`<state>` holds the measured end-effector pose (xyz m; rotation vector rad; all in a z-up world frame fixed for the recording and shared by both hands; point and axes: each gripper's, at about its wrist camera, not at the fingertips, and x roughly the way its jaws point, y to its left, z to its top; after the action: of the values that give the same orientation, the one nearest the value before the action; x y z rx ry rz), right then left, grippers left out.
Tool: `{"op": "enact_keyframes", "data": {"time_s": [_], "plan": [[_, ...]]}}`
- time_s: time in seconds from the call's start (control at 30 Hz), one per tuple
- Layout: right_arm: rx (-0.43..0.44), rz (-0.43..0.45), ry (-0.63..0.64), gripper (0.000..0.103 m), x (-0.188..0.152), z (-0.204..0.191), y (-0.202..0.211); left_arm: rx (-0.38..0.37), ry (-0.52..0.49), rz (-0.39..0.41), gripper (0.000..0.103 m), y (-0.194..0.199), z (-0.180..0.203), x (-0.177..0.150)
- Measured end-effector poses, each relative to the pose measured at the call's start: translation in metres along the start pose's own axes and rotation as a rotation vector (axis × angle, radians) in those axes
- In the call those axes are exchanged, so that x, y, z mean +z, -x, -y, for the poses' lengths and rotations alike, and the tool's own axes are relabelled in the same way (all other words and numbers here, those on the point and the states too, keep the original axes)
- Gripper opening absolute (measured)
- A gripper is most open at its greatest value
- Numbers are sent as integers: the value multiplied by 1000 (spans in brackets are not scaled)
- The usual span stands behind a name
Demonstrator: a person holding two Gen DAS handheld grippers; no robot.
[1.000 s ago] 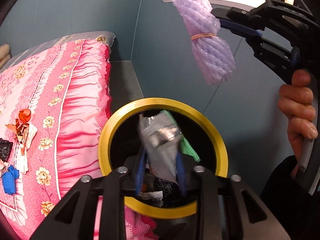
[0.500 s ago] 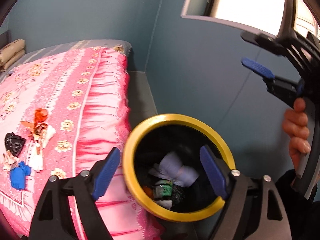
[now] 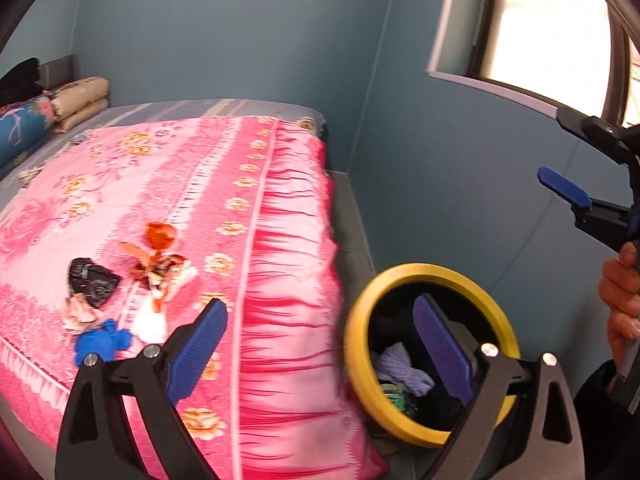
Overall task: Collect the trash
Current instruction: 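Move both open grippers back over the trash on the bed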
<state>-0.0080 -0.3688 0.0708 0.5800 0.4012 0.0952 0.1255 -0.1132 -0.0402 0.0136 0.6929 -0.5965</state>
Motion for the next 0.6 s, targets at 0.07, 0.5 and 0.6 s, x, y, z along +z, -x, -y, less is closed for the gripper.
{"op": "enact_keyframes", "data": {"time_s": [0.07,0.5,0.6], "plan": [[13,-26,26,73,-3,-13,-9,29,18,9,91,5,-15,0],[85,-174,97,75,-26,-70,-72,216,129,40,91,25,-112,-6],[113,-217,108,75,-35,-81,-89,253,157,40,91,29,-134,-8]]}}
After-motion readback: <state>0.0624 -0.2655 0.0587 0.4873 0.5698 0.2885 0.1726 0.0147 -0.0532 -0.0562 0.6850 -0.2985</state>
